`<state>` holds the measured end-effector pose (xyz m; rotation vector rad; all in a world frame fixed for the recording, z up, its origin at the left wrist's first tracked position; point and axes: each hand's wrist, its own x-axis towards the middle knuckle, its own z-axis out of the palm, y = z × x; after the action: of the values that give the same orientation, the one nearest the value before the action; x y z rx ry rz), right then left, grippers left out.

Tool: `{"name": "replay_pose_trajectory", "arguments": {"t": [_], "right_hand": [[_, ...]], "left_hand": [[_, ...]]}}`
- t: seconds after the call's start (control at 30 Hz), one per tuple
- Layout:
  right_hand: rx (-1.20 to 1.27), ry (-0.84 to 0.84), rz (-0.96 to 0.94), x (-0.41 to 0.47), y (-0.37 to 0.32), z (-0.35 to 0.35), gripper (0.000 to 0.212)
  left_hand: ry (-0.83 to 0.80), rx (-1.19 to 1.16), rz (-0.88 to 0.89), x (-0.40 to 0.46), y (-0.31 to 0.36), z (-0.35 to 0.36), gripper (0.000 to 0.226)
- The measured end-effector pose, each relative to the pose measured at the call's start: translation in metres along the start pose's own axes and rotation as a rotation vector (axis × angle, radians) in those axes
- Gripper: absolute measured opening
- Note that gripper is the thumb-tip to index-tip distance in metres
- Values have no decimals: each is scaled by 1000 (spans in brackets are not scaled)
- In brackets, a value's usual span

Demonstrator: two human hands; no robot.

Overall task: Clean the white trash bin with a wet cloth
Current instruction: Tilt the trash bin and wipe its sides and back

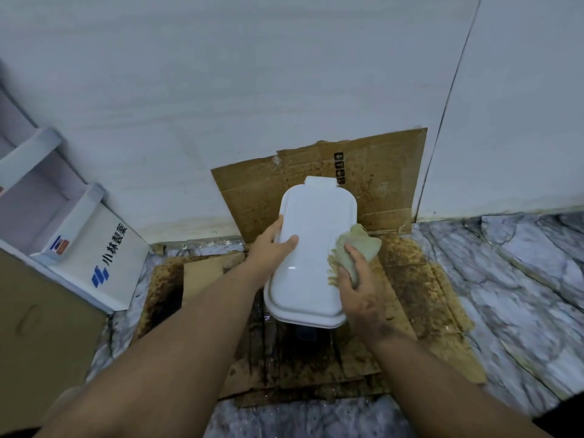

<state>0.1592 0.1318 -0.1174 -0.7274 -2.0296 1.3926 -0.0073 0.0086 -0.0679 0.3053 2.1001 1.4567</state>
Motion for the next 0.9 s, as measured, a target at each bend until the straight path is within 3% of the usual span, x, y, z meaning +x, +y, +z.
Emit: {"name": "replay_pose_trajectory", "arguments": {"t": [0.07, 0.2, 0.43, 0.73, 0.9], "right_hand": [[-14, -52, 18, 4, -2, -7, 46], [15, -163, 1, 11, -4, -10, 47], [183, -125, 29, 35, -13, -5, 42], [178, -174, 99, 43, 1, -5, 40], [55, -154, 39, 14, -6, -4, 40]], "left_hand": [[-98, 113, -39, -19, -12, -7, 79], [5, 169, 32, -45, -49, -2, 74], [182, 139, 68, -38, -47, 24, 65], [180, 230, 48, -43, -56, 34, 69], [210, 211, 23, -53, -58, 37, 71]]}}
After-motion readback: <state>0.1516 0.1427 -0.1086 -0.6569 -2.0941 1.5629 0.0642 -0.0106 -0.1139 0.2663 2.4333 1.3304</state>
